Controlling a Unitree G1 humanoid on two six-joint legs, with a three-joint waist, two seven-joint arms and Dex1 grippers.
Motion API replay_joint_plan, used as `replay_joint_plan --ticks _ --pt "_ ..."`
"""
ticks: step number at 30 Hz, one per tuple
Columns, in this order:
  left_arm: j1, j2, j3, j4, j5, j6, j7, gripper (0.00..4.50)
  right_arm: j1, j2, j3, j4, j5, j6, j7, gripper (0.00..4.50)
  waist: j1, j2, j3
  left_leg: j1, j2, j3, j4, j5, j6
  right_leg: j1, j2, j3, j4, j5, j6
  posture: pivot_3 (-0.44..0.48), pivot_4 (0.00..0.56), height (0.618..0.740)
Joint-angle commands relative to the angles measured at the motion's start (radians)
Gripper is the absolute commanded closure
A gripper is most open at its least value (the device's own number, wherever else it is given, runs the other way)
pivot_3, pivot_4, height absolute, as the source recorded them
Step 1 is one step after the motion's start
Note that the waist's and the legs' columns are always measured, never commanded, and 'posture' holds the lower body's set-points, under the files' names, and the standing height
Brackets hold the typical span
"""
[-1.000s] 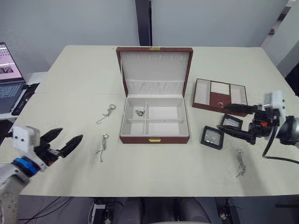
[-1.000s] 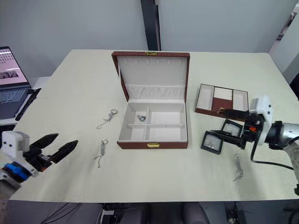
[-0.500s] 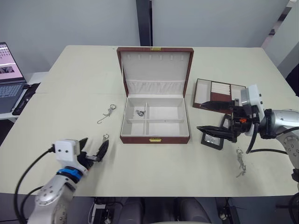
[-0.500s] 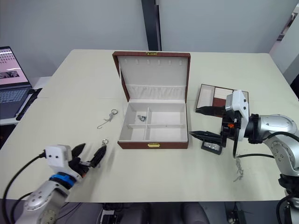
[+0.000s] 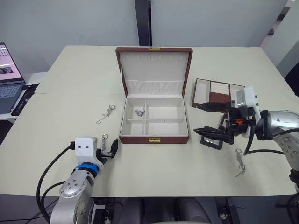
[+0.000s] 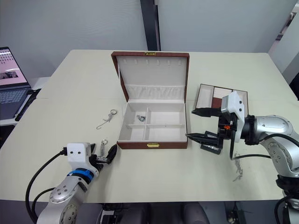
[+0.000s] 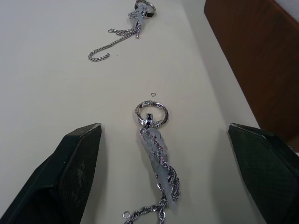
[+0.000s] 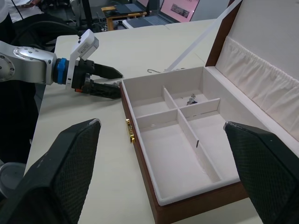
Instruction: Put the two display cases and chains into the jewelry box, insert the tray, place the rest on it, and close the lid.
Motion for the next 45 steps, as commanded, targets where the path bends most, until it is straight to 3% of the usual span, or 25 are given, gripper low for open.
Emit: replay_joint_plan --ticks 1,17,20,32,33,45 --pt "0.012 0.008 0.012 -0.050 0.001 0.015 0.013 0.03 -0.004 -0.001 -0.021 -0.037 0.022 -0.001 -0.005 0.00 0.000 0.000 0.000 0.000 0.000 0.000 0.000 0.000 0.000 0.000 0.000 0.000 0.000 0.000 0.000 0.000 0.150 0.740" --pt "0.043 0.014 0.026 -0.025 -0.042 0.040 -0.016 0.03 -0.004 -0.001 -0.020 -0.027 0.012 -0.006 -0.005 0.00 0.000 0.000 0.000 0.000 0.000 0.000 0.000 0.000 0.000 0.000 0.000 0.000 0.000 0.000 0.000 0.000 0.150 0.740" --pt "0.041 0.014 0.020 -0.021 -0.039 0.038 -0.020 0.62 -0.007 -0.002 -0.021 -0.022 0.011 -0.006 -0.004 0.00 0.000 0.000 0.000 0.000 0.000 0.000 0.000 0.000 0.000 0.000 0.000 0.000 0.000 0.000 0.000 0.000 0.150 0.740" --pt "0.041 0.011 0.023 0.039 -0.024 -0.006 -0.027 4.34 -0.006 -0.011 -0.026 -0.024 0.014 0.004 -0.005 0.00 0.002 0.000 0.000 0.000 -0.001 0.000 0.000 0.000 0.000 0.000 0.000 0.000 0.000 0.000 0.000 0.000 0.150 0.740" --pt "0.041 0.010 0.025 0.045 -0.027 -0.013 -0.029 4.49 -0.006 -0.011 -0.027 -0.025 0.013 0.004 -0.006 0.00 0.002 0.001 0.000 0.000 -0.001 0.000 0.000 0.000 0.000 0.000 0.000 0.000 0.000 0.000 0.000 0.000 0.150 0.740" --pt "-0.016 0.032 0.065 0.002 -0.121 -0.041 -0.099 4.49 -0.037 -0.008 -0.065 -0.024 0.057 0.025 -0.025 0.00 0.002 0.000 0.000 0.000 -0.001 0.000 0.000 0.000 0.000 0.001 0.000 0.000 -0.002 0.000 0.000 0.000 0.150 0.740"
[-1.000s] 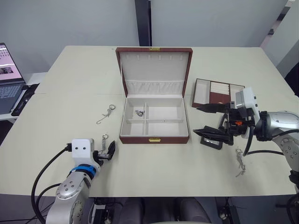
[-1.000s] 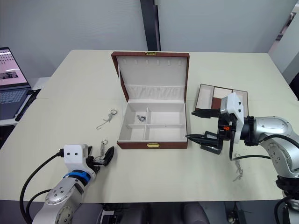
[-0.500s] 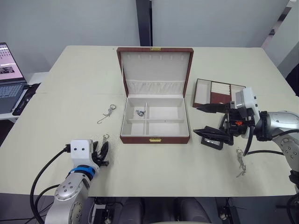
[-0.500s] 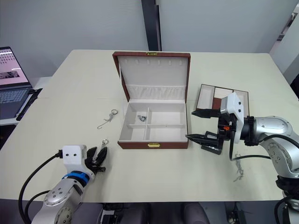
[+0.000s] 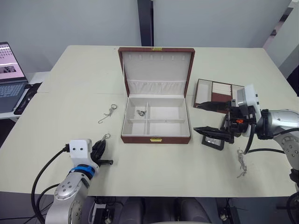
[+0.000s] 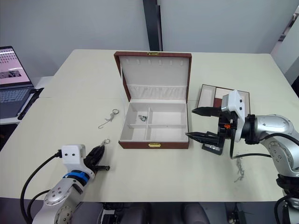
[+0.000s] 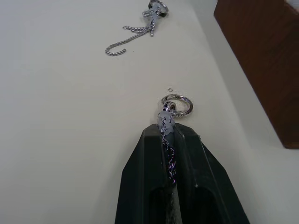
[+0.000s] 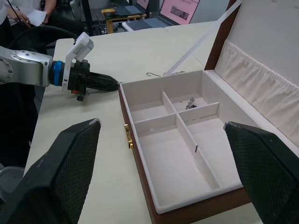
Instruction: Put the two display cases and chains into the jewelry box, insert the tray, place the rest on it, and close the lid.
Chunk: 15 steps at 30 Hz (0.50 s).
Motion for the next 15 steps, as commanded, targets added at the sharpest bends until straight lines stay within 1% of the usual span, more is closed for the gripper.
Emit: replay_joint_plan --ticks 1,3,8,12,15 --pt "-0.018 0.023 0.018 -0.058 -0.049 0.006 -0.028 4.49 -0.022 -0.009 -0.047 -0.023 0.033 0.000 -0.006 0.00 0.000 0.000 0.000 0.000 0.000 0.000 0.000 0.000 0.000 0.000 0.000 0.000 0.000 0.000 0.000 0.000 0.150 0.740" --pt "-0.034 0.045 0.023 -0.091 -0.086 0.023 -0.052 4.49 -0.019 -0.009 -0.051 -0.022 0.035 0.000 -0.008 0.00 0.000 0.000 0.000 0.000 0.000 0.000 0.000 0.000 0.000 0.000 0.000 0.000 0.000 0.000 0.000 0.000 0.150 0.740" --pt "-0.096 0.157 0.059 -0.169 -0.217 0.107 -0.133 4.49 0.000 -0.003 -0.061 -0.019 0.026 -0.011 -0.017 0.00 0.000 0.000 0.000 0.000 0.000 0.000 0.000 0.000 0.000 0.000 0.000 0.000 0.000 0.000 0.000 0.000 0.150 0.740" --pt "-0.146 0.261 0.079 -0.172 -0.297 0.169 -0.202 4.49 0.020 0.005 -0.071 -0.024 0.023 -0.020 -0.036 0.00 -0.001 0.000 0.000 0.000 0.001 0.000 0.000 0.000 0.000 0.000 0.000 0.000 0.000 0.000 0.000 0.000 0.150 0.740" --pt "-0.187 0.330 0.074 -0.146 -0.325 0.185 -0.260 4.49 0.041 0.009 -0.084 -0.034 0.022 -0.027 -0.054 0.00 -0.001 0.000 0.000 0.000 0.001 0.000 0.000 0.000 0.000 0.000 0.000 0.000 0.000 0.000 0.000 0.000 0.150 0.740"
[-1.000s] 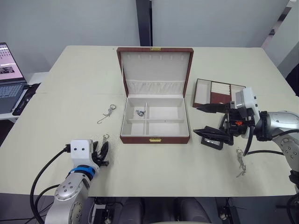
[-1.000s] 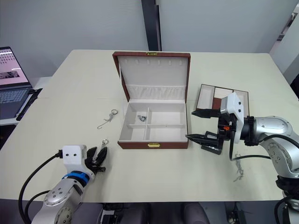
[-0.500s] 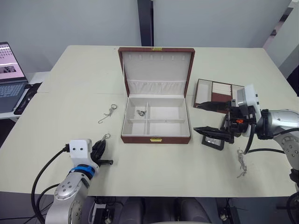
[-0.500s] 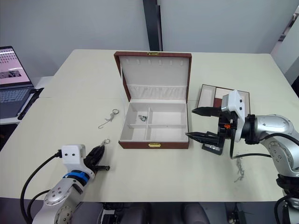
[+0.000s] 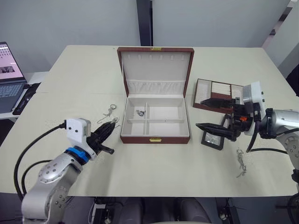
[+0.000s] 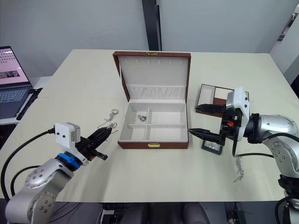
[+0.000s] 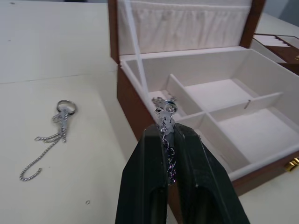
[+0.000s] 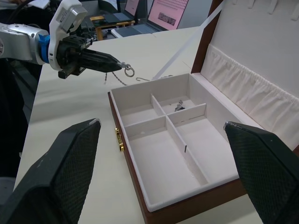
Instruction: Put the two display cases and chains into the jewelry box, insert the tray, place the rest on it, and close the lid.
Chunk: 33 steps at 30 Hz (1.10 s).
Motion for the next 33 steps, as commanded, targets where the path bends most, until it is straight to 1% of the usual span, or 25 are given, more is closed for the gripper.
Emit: replay_joint_plan --ticks 1,5,9,15,19,24,33 --pt "-0.046 0.064 0.013 0.007 -0.039 0.009 -0.073 4.49 0.022 0.001 -0.057 -0.039 0.012 -0.024 -0.023 0.00 0.000 0.000 0.000 0.000 0.000 0.000 0.000 0.000 0.000 0.000 0.000 0.000 0.000 0.000 0.000 0.000 0.150 0.740" --pt "-0.120 0.121 -0.023 0.072 -0.039 0.001 -0.152 4.49 0.064 0.003 -0.085 -0.069 0.018 -0.025 -0.051 0.00 0.000 0.000 0.000 0.000 0.000 0.000 0.000 0.000 0.000 0.000 0.000 0.000 0.000 0.000 0.000 0.000 0.150 0.740" --pt "-0.212 0.153 -0.076 0.160 -0.015 -0.030 -0.233 4.49 0.116 0.000 -0.125 -0.113 0.027 -0.016 -0.085 0.00 0.000 0.000 0.000 0.000 0.000 0.000 0.000 0.000 0.000 0.000 0.000 -0.001 0.000 0.000 0.000 0.000 0.150 0.740" --pt "-0.359 0.170 -0.153 0.273 -0.002 -0.030 -0.330 4.49 0.183 -0.003 -0.182 -0.165 0.036 -0.011 -0.126 0.00 0.000 0.000 0.000 0.000 0.000 0.001 0.000 0.000 0.000 0.000 0.001 -0.001 0.000 0.000 0.000 0.000 0.150 0.740" --pt "-0.410 0.178 -0.194 0.310 0.010 -0.021 -0.374 4.49 0.209 0.000 -0.199 -0.190 0.042 -0.008 -0.148 0.00 -0.003 0.000 0.000 0.000 0.000 0.001 0.000 0.000 0.000 -0.001 0.001 0.000 0.000 0.000 0.000 0.000 0.150 0.740" --pt "-0.418 0.182 -0.219 0.331 0.028 -0.011 -0.393 4.49 0.241 0.002 -0.216 -0.213 0.051 -0.009 -0.173 0.00 -0.003 0.000 0.000 0.000 0.000 0.001 0.000 0.000 0.000 -0.001 0.001 0.000 0.000 0.000 0.000 0.000 0.150 0.740" --pt "-0.386 0.175 -0.216 0.311 0.036 0.009 -0.375 4.49 0.274 -0.006 -0.232 -0.224 0.063 -0.014 -0.185 0.00 -0.002 0.000 0.000 0.000 0.000 0.000 0.000 0.000 0.000 -0.001 0.001 0.000 0.000 0.000 0.000 0.000 0.150 0.740"
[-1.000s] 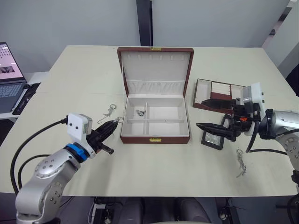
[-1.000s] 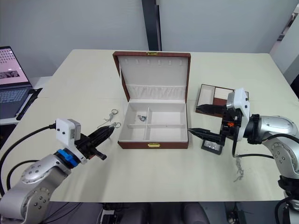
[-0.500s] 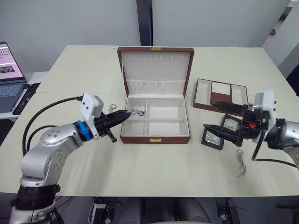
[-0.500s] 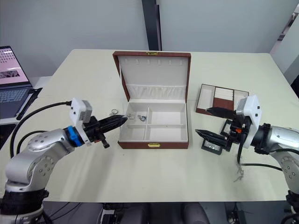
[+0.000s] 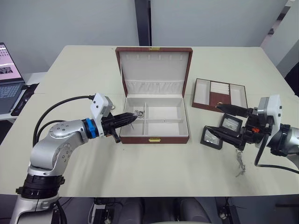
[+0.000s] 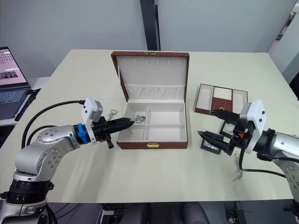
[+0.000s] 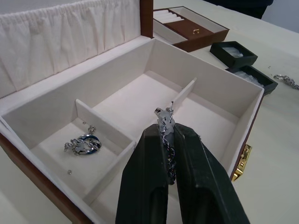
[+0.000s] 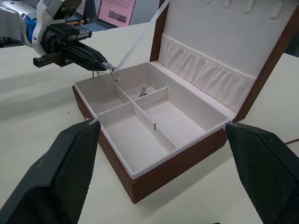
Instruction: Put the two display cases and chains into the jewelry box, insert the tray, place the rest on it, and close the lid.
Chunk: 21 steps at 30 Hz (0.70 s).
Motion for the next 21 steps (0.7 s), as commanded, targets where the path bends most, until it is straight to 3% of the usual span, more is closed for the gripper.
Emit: replay_joint_plan --ticks 1,15,21 --pt "0.003 0.005 0.012 -0.039 0.000 -0.001 0.005 4.49 0.002 -0.012 -0.041 -0.028 0.022 -0.014 -0.001 0.00 0.000 0.000 0.000 0.000 0.000 0.000 0.000 0.000 0.000 0.000 0.000 0.000 0.000 0.000 0.000 0.000 0.150 0.740" --pt "0.009 -0.006 0.035 -0.071 -0.026 0.036 0.036 0.05 -0.016 -0.030 -0.038 -0.006 0.024 -0.012 0.017 0.00 0.000 0.000 0.000 0.000 0.000 0.000 0.000 0.000 0.000 0.000 0.000 0.000 0.000 0.000 0.000 0.000 0.150 0.740" --pt "0.051 0.020 0.096 -0.078 -0.061 0.042 0.018 0.02 -0.004 -0.053 -0.043 0.074 -0.007 -0.035 0.073 0.00 0.000 0.000 0.000 0.000 0.000 0.000 0.000 0.000 0.000 0.000 0.000 0.000 0.000 0.000 0.000 0.000 0.150 0.740"
